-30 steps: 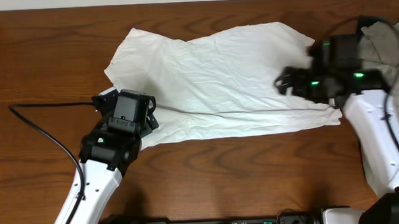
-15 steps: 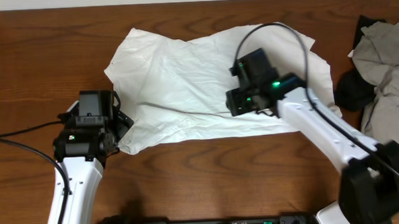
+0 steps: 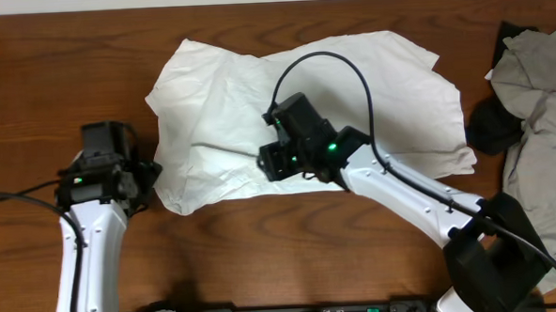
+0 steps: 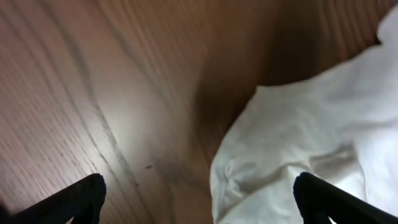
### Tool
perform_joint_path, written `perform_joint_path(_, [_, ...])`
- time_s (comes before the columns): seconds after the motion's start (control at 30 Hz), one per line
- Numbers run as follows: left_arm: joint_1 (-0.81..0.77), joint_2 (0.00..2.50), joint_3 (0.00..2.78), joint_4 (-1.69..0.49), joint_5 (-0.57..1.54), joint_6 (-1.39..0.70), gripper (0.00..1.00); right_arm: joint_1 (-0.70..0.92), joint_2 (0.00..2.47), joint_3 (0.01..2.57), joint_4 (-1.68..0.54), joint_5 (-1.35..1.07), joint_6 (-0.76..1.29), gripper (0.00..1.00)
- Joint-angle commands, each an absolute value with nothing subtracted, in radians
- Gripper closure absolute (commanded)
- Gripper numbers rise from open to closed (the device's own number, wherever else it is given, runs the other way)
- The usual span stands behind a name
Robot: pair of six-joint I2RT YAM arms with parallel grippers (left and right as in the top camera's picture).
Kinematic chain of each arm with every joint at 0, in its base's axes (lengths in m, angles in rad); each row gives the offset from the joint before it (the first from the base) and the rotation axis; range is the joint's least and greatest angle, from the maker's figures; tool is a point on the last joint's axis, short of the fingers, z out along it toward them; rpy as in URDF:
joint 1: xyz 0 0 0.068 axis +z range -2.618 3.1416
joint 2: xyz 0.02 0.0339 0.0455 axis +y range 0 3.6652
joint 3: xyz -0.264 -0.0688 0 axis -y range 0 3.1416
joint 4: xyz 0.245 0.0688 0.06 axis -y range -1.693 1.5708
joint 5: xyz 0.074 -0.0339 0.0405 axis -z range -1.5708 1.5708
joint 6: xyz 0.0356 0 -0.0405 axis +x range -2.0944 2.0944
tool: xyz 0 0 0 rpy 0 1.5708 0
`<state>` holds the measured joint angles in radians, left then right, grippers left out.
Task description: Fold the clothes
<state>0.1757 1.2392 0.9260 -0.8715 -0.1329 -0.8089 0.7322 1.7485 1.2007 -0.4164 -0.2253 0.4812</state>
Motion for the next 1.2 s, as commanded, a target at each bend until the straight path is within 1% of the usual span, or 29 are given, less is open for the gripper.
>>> perform_joint_path(0.0, [0.210,1.240,0.920,-0.882,-0.115,-0.825,0.02,0.760,1.755,1.210,-0.392,-0.247,0.657,0.43])
perform_joint_path(0.1, [0.213,1.240,0.920,-0.885,-0.117,-0.825,0.02,0.788,1.786,1.210,-0.364,-0.255,0.739,0.43])
perform_joint_path(0.17, [0.213,1.240,0.920,-0.880,-0.121,-0.825,0.02,0.805,1.815,1.211,-0.356,-0.255,0.766,0.39])
perform_joint_path(0.37, [0.213,1.240,0.920,-0.864,-0.192,-0.825,0.02,0.833,1.922,1.262,-0.367,-0.255,0.794,0.34])
perform_joint_path(0.63, [0.213,1.240,0.920,-0.886,-0.195,-0.817,0.02,0.841,2.011,1.431,-0.465,-0.244,0.769,0.34])
perform_joint_path(0.8, [0.213,1.240,0.920,-0.889,-0.195,-0.805,0.02,0.843,2.016,1.437,-0.497,-0.239,0.810,0.33])
perform_joint_path(1.17, [0.213,1.240,0.920,-0.890,-0.195,-0.805,0.02,0.879,2.020,1.437,-0.513,-0.218,0.934,0.35])
